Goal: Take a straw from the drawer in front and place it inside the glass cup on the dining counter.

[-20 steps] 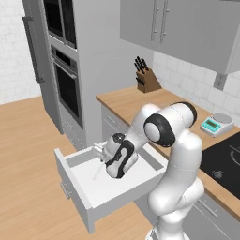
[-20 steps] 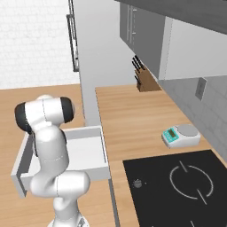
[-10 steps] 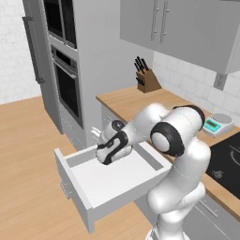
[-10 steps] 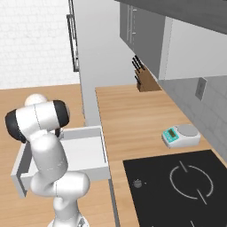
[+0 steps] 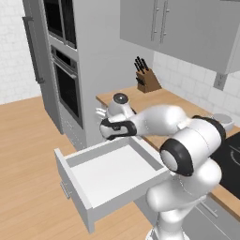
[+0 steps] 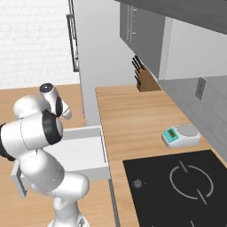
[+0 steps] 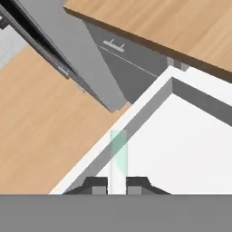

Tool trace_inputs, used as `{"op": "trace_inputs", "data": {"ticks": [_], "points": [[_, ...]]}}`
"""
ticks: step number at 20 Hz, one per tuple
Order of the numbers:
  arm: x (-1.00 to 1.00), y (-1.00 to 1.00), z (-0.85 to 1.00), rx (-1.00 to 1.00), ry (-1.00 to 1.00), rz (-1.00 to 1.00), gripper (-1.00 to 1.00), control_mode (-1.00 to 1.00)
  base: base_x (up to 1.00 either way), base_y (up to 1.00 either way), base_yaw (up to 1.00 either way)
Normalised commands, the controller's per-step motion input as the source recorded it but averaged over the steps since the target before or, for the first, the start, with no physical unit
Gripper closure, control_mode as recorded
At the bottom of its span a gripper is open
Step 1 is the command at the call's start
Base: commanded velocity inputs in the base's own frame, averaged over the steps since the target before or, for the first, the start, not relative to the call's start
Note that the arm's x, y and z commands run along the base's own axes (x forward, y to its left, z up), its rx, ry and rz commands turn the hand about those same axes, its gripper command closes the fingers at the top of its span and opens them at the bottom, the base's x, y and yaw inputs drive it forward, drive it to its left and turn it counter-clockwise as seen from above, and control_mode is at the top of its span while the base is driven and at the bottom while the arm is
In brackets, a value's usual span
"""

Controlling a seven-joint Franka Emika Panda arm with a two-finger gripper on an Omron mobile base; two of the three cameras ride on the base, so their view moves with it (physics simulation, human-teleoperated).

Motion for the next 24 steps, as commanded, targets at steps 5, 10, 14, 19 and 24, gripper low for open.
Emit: {"op": "trace_inputs", "data": {"ticks": [5, 10, 14, 19, 24], "points": [[-0.49, -0.46, 0.92, -0.23, -0.04, 0.35, 1.00, -1.00, 0.00, 0.00, 0.00], [-0.56, -0.38, 0.59, -0.11, 0.00, 0.36, 1.00, -1.00, 0.00, 0.00, 0.00], [-0.61, -0.24, 0.12, -0.08, 0.00, 0.32, 1.00, -1.00, 0.00, 0.00, 0.00], [-0.57, -0.19, 0.00, -0.14, -0.02, 0.29, 1.00, -1.00, 0.00, 0.00, 0.00], [-0.54, -0.01, 0.00, -0.19, -0.06, 0.17, 1.00, -1.00, 0.00, 0.00, 0.00]]}}
